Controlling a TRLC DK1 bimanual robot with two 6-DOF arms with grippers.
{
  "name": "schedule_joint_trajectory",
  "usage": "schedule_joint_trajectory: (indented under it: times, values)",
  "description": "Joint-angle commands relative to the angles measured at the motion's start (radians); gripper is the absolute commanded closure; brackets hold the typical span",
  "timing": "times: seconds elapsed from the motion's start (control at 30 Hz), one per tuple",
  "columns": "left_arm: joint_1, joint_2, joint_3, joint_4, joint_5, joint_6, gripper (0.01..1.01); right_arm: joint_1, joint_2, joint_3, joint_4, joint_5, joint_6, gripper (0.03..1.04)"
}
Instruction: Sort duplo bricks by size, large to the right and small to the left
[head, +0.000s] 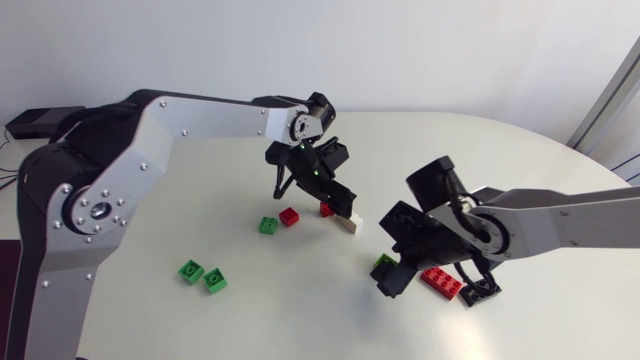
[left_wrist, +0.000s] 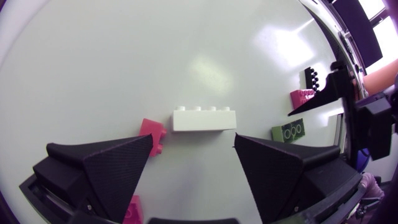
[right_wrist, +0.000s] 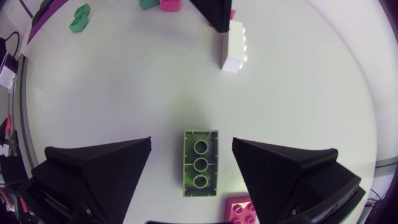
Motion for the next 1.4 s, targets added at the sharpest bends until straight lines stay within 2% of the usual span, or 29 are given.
schedule_joint_trajectory:
  times: [0.0,0.1,0.2,0.37,0.53,0.6,0.63,0.7,0.73,0.77,0.8,0.87,0.9,0.97,1.03,1.1,1.2,1.37]
  values:
    - [-0.008,0.056,0.032,-0.009,-0.004,-0.026,0.111,0.006,0.074,0.000,0.011,0.013,0.027,0.27]
    - [-0.008,0.065,0.054,-0.010,-0.006,-0.028,0.110,-0.005,0.094,-0.017,0.030,0.020,0.027,0.41]
    - [-0.008,0.081,0.083,-0.022,-0.009,-0.029,0.110,-0.030,0.082,-0.048,0.045,0.025,0.023,0.76]
    - [-0.028,0.088,0.100,-0.042,-0.010,-0.031,0.110,-0.111,-0.012,-0.117,0.021,0.033,-0.033,0.77]
    - [-0.062,0.102,0.104,-0.058,-0.010,-0.031,0.111,-0.301,-0.094,-0.177,-0.041,0.036,-0.160,0.76]
    - [-0.074,0.105,0.103,-0.067,-0.010,-0.029,0.111,-0.362,-0.125,-0.195,-0.045,0.026,-0.189,0.74]
    - [-0.082,0.105,0.101,-0.071,-0.009,-0.028,0.111,-0.385,-0.140,-0.197,-0.049,0.010,-0.198,0.63]
    - [-0.093,0.107,0.103,-0.073,-0.007,-0.032,0.111,-0.395,-0.168,-0.197,-0.050,-0.001,-0.200,0.23]
    - [-0.099,0.108,0.108,-0.079,-0.004,-0.034,0.111,-0.395,-0.182,-0.189,-0.058,-0.001,-0.197,0.11]
    - [-0.106,0.108,0.112,-0.093,0.005,-0.035,0.111,-0.393,-0.199,-0.180,-0.067,-0.004,-0.189,0.07]
    - [-0.112,0.104,0.117,-0.111,0.039,-0.037,0.111,-0.387,-0.220,-0.171,-0.072,-0.012,-0.174,0.07]
    - [-0.117,0.064,0.104,-0.145,0.232,-0.011,0.111,-0.379,-0.243,-0.151,-0.093,-0.030,-0.155,0.07]
    - [-0.120,0.030,0.088,-0.145,0.277,-0.005,0.110,-0.373,-0.248,-0.146,-0.095,-0.038,-0.149,0.07]
    - [-0.119,-0.021,0.077,-0.143,0.330,0.001,0.110,-0.356,-0.236,-0.141,-0.085,-0.040,-0.140,0.07]
    - [-0.091,-0.042,0.077,-0.143,0.332,0.003,0.110,-0.330,-0.197,-0.138,-0.052,-0.040,-0.131,0.07]
    - [-0.054,-0.044,0.078,-0.142,0.290,0.000,0.111,-0.290,-0.136,-0.118,-0.016,-0.040,-0.112,0.07]
    - [-0.004,-0.060,0.042,-0.079,0.140,-0.019,0.111,-0.223,-0.039,-0.045,0.013,-0.021,-0.057,0.07]
    - [0.026,-0.079,-0.020,-0.009,-0.047,-0.023,0.110,-0.125,0.071,0.093,0.017,0.048,0.033,0.07]
